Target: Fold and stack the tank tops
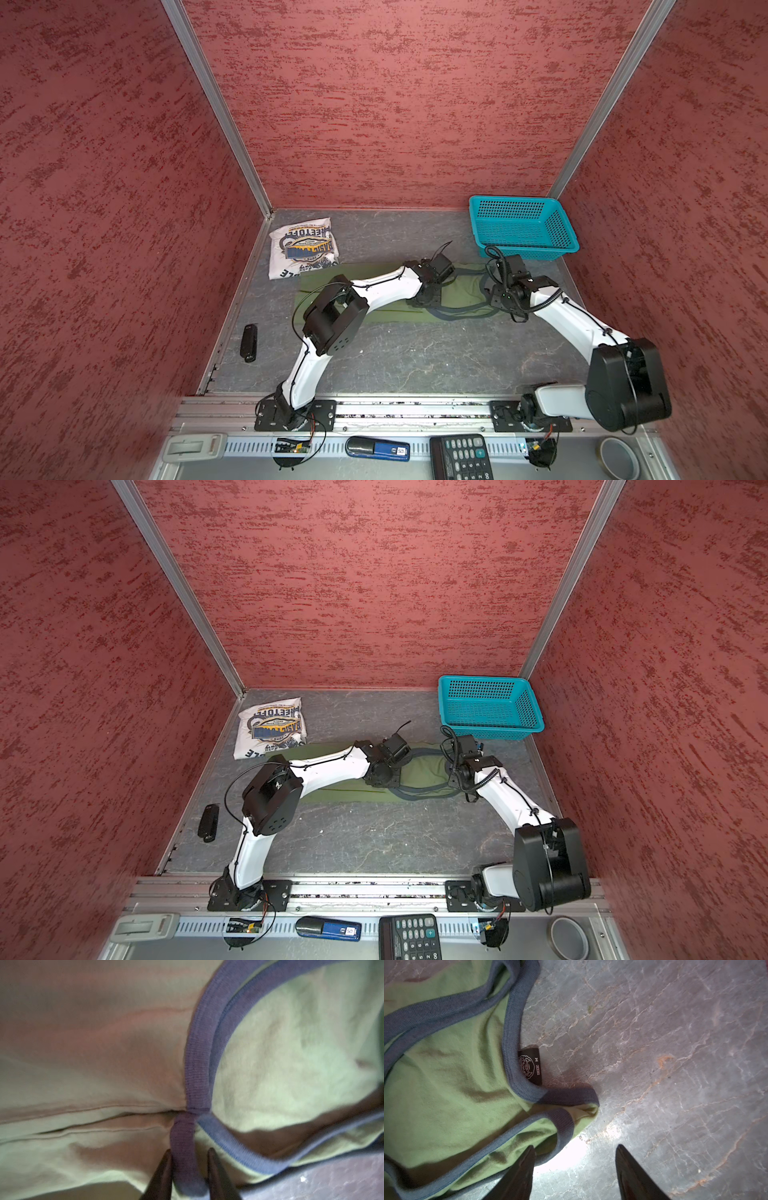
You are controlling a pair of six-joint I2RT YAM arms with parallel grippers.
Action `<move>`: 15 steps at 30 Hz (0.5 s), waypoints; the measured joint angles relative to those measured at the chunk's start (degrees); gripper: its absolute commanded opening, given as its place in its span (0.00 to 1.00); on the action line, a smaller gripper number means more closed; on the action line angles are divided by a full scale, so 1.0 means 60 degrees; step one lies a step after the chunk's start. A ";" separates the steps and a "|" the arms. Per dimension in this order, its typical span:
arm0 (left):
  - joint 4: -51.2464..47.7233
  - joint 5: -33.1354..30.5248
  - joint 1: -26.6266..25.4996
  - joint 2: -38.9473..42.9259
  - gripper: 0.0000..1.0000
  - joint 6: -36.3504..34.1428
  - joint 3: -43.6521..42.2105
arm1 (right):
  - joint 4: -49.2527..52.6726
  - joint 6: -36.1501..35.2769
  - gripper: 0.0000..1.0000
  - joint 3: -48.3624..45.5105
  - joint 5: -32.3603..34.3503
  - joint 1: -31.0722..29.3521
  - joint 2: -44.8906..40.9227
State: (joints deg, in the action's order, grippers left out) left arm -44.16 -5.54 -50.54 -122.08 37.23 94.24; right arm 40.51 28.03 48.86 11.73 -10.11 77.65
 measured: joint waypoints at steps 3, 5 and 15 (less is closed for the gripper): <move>-0.0015 -0.0168 -0.0007 -0.0084 0.10 0.0011 0.0182 | -0.0069 0.0007 0.62 -0.0087 0.0000 0.0000 -0.0044; -0.0011 -0.0295 -0.0007 -0.0084 0.08 0.0007 0.0339 | -0.0076 0.0025 0.62 -0.0178 0.0000 0.0000 -0.0058; 0.0208 -0.0350 0.0084 -0.0543 0.35 -0.0244 0.1242 | -0.0087 0.0124 0.62 -0.0306 0.0120 0.0000 -0.0029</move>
State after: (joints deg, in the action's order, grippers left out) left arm -42.92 -7.64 -50.04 -125.34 35.77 101.69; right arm 39.99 28.77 47.03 12.45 -10.11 77.47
